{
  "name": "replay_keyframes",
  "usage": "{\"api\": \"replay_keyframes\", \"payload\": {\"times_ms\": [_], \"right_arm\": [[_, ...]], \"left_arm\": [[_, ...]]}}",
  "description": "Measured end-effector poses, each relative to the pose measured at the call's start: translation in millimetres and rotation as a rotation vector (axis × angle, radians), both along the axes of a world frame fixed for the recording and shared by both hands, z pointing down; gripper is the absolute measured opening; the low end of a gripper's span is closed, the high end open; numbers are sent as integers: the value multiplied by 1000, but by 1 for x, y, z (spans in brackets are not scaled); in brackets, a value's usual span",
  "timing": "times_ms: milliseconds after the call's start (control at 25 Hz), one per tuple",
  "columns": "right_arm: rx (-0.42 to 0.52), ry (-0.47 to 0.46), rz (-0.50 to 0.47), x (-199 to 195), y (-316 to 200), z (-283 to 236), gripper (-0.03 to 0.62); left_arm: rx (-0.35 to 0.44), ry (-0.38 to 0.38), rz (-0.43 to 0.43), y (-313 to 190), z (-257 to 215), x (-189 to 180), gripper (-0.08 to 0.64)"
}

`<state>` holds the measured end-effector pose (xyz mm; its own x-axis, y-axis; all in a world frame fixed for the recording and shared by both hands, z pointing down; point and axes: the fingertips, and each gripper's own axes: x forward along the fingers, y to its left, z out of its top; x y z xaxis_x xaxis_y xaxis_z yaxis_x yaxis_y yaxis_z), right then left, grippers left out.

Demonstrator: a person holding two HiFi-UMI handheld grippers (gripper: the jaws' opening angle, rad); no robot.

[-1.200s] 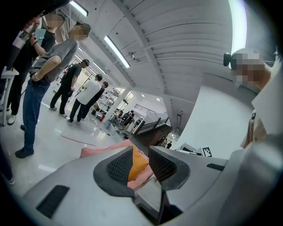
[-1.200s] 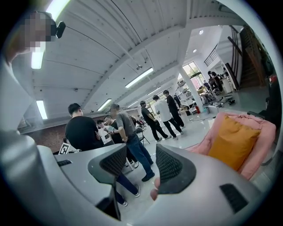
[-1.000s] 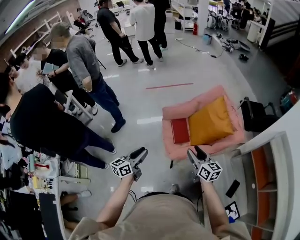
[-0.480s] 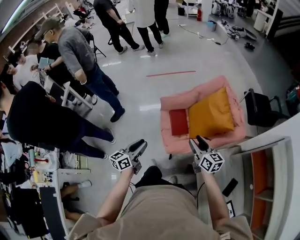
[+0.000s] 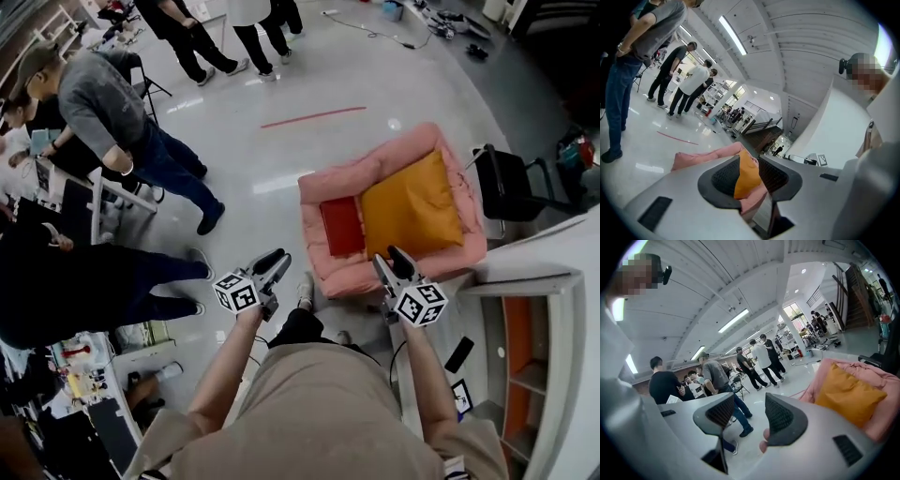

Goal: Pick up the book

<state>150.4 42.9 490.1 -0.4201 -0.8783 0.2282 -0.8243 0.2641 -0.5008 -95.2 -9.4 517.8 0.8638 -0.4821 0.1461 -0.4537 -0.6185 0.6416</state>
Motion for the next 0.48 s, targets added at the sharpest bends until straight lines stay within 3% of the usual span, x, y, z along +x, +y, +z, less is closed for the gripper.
{"api": "replay_keyframes", "payload": {"times_ms": [480], "right_arm": [[-59,76,139,-14,-104,3,196]], "left_arm": [[-96,8,154,-136,45,7,115]]}}
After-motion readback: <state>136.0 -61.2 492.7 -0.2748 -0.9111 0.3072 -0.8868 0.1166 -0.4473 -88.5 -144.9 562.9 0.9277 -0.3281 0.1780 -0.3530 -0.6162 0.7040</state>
